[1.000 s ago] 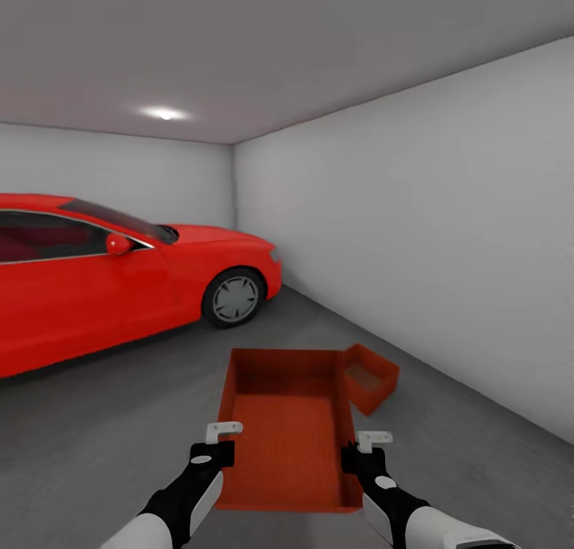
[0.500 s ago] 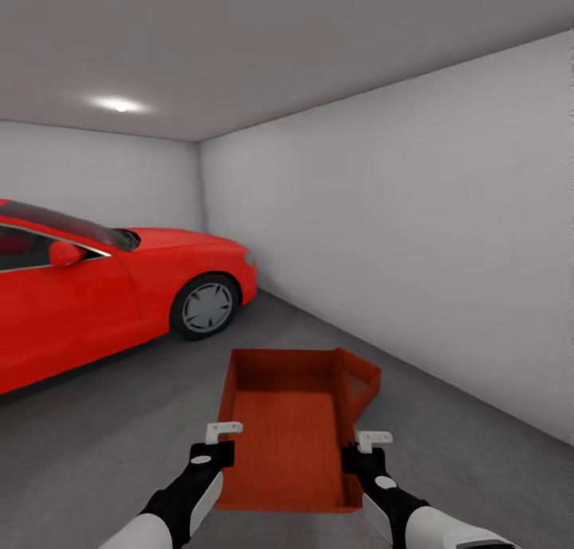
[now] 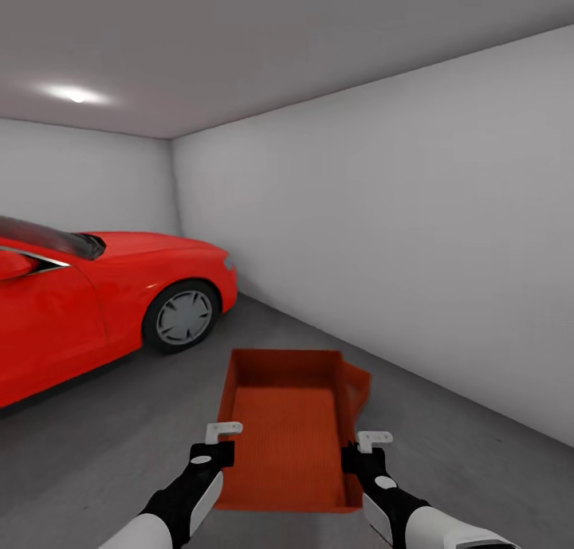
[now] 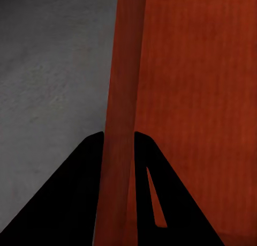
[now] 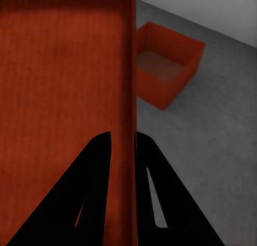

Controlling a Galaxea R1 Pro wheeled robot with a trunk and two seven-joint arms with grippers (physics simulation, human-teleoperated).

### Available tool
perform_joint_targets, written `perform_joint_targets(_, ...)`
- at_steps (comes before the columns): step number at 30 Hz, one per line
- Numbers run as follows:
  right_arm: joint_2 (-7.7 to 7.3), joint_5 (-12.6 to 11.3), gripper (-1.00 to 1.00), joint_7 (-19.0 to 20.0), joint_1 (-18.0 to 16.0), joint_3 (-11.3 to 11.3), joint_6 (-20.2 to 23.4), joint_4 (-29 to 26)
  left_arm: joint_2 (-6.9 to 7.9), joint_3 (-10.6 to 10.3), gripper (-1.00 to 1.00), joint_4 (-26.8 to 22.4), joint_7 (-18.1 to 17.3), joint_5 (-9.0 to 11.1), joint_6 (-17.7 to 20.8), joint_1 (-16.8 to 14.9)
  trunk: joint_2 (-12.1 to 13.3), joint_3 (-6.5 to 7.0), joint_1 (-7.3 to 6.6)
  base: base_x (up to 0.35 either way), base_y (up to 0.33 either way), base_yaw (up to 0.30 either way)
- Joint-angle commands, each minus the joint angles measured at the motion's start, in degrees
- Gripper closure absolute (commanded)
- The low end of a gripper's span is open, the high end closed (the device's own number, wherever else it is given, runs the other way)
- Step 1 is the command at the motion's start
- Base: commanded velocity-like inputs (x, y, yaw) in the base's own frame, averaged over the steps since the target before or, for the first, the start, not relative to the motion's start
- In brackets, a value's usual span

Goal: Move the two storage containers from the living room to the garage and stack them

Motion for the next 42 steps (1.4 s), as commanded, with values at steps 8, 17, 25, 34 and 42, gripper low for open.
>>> perform_joint_targets(8, -0.66, -0.3, 1.00, 0.1, 0.0, -0.8, -3.8, -0.1, 0.27, 1.2, 1.00, 0.0, 0.6, 0.8, 0.4, 0.0, 0.0, -0.01, 0.05, 0.322, 0.158, -0.009)
perform_joint_targets(17, -0.64, -0.3, 1.00, 0.1, 0.0, -0.8, -3.7, -0.1, 0.27, 1.2, 1.00, 0.0, 0.6, 0.8, 0.4, -0.1, 0.0, -0.01, 0.05, 0.321, 0.159, 0.000)
perform_joint_targets(25, -0.59, -0.3, 1.00, 0.1, 0.0, -0.8, -3.8, -0.1, 0.27, 1.2, 1.00, 0.0, 0.6, 0.8, 0.4, -0.1, 0.0, -0.01, 0.05, 0.321, 0.159, 0.000)
perform_joint_targets(34, -0.39, -0.3, 1.00, 0.0, 0.0, -0.7, -3.8, -0.1, 0.27, 1.2, 1.00, 0.0, 0.6, 0.8, 0.4, 0.0, 0.0, -0.01, 0.05, 0.321, 0.158, -0.091)
perform_joint_targets(42, -0.46, -0.3, 1.00, 0.0, 0.0, -0.7, -3.8, -0.1, 0.27, 1.2, 1.00, 0.0, 0.6, 0.8, 0.4, 0.0, 0.0, -0.01, 0.05, 0.321, 0.158, -0.229)
